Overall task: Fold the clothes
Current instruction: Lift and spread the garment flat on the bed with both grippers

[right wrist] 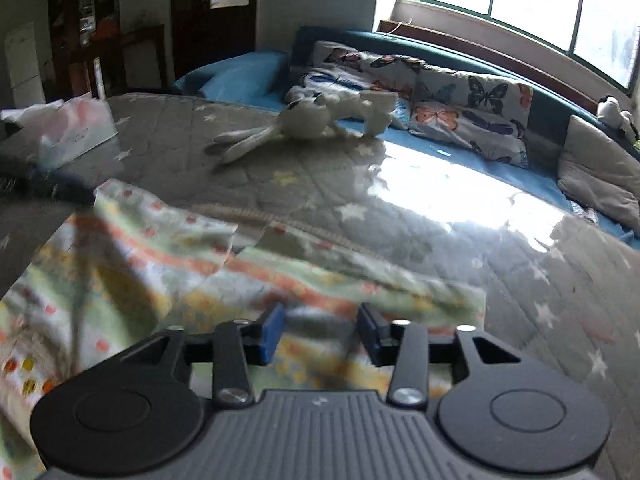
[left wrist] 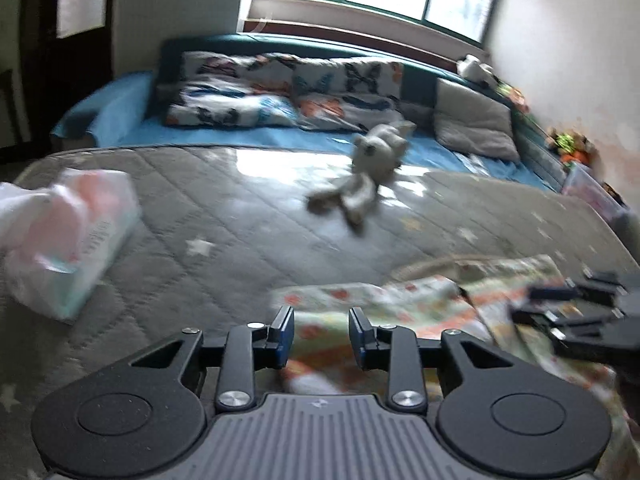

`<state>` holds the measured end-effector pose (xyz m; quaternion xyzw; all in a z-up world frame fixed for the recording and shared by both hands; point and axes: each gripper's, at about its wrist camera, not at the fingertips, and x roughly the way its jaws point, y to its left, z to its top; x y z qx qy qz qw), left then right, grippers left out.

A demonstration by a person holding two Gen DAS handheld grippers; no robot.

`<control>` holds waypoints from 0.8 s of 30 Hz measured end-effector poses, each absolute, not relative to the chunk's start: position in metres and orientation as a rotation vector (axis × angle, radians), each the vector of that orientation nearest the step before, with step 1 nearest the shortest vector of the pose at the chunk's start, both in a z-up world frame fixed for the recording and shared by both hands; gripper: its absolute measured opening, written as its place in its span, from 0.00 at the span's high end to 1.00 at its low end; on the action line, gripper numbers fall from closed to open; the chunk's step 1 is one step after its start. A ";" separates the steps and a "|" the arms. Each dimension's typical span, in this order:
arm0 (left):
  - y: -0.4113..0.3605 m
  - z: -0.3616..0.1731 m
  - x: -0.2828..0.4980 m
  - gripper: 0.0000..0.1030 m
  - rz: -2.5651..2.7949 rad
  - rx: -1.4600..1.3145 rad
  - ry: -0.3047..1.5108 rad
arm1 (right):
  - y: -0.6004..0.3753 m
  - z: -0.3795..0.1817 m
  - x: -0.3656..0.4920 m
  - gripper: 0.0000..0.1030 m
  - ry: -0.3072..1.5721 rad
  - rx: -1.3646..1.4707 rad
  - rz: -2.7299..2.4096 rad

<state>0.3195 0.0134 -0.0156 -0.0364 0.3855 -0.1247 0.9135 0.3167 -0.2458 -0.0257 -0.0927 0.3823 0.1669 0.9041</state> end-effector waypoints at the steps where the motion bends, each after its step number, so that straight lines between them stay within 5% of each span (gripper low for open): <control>1: 0.006 -0.017 0.321 0.68 -0.270 -0.062 0.800 | -0.245 -0.025 0.319 0.55 0.788 -0.188 0.343; 11: -0.070 -0.038 0.342 0.62 -0.304 0.246 0.751 | -0.239 -0.023 0.310 0.51 0.799 -0.197 0.369; 18: -0.055 -0.021 0.328 0.61 -0.331 0.090 0.768 | -0.282 0.003 0.257 0.44 0.782 -0.132 0.310; 24: -0.063 -0.001 0.267 0.46 -0.421 0.071 0.746 | -0.325 0.011 0.183 0.37 0.781 -0.041 0.224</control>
